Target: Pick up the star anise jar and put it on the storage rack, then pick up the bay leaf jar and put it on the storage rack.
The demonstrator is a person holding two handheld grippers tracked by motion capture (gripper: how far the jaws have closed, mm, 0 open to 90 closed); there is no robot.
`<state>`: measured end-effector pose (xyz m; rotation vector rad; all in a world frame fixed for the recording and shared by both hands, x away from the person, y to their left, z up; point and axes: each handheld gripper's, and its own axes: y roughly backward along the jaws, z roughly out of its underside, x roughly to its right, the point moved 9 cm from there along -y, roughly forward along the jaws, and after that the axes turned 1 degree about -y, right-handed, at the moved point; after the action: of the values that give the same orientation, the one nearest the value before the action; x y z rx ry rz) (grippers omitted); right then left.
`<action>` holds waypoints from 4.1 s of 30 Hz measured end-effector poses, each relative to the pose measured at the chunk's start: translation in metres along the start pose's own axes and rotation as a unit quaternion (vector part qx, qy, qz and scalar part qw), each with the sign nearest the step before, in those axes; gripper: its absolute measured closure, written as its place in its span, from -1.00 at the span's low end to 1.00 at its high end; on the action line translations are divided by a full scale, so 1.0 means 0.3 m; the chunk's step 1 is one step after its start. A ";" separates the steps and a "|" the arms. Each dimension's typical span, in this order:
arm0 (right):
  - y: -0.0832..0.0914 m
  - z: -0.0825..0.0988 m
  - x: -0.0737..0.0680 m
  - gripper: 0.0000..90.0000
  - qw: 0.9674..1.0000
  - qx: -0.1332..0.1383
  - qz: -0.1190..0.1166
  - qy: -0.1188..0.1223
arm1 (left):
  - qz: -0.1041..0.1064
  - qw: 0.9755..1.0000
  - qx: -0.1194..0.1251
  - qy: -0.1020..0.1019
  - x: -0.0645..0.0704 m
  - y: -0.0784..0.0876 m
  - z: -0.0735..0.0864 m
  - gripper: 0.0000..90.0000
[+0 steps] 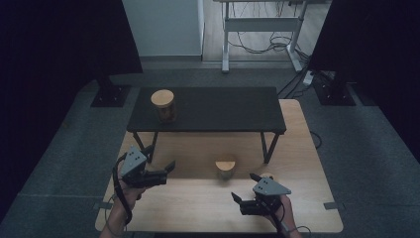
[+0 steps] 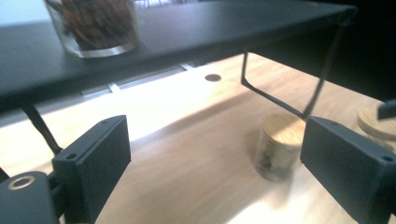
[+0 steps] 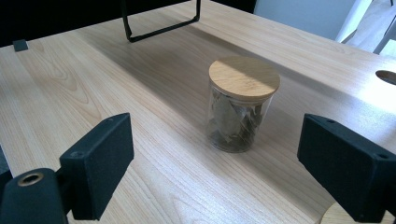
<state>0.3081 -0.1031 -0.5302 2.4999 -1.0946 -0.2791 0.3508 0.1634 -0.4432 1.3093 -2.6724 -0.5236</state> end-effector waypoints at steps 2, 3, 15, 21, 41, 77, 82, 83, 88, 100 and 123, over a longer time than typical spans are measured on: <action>0.000 0.000 0.001 -0.78 1.000 0.000 0.000 0.000 | 0.004 1.000 -0.004 -0.002 0.019 0.000 0.033 -0.82; 0.000 0.001 0.001 -0.77 1.000 0.000 0.001 0.001 | 0.005 1.000 -0.005 -0.001 0.024 -0.001 0.044 -0.82; -0.003 0.006 0.002 -0.78 1.000 -0.005 0.002 0.002 | 0.014 0.999 -0.038 0.007 0.043 -0.025 0.202 -0.82; -0.008 0.012 -0.002 -0.78 1.000 -0.009 0.000 0.005 | 0.033 0.997 -0.061 0.028 0.049 -0.046 0.281 -0.82; -0.030 0.034 -0.028 -0.79 0.999 -0.027 -0.008 0.021 | 0.036 0.995 -0.088 0.038 0.031 -0.081 0.364 -0.82; -0.110 -0.013 -0.002 -0.79 0.999 -0.036 0.004 0.006 | 0.044 0.994 -0.102 0.017 0.048 -0.088 0.395 -0.83; -0.127 -0.023 0.009 -0.79 0.999 -0.038 0.009 0.003 | 0.044 0.994 -0.101 0.019 0.049 -0.087 0.394 -0.83; -0.131 -0.025 0.013 -0.79 0.999 -0.040 0.011 0.003 | 0.042 0.994 -0.100 0.019 0.048 -0.086 0.392 -0.83; -0.146 -0.034 0.022 -0.79 0.999 -0.043 0.013 0.000 | 0.043 0.994 -0.100 0.019 0.049 -0.084 0.390 -0.83; -0.180 -0.045 0.031 -0.78 0.998 -0.054 0.020 -0.002 | 0.046 0.993 -0.103 0.022 0.050 -0.089 0.397 -0.83; -0.258 -0.051 0.051 -0.78 0.996 -0.076 0.039 -0.026 | 0.049 0.993 -0.108 0.024 0.051 -0.093 0.403 -0.83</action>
<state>0.3745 -0.0625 -0.5500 2.3225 -1.1427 -0.3915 0.3312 0.1664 -0.5667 1.1124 -2.5405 -0.7361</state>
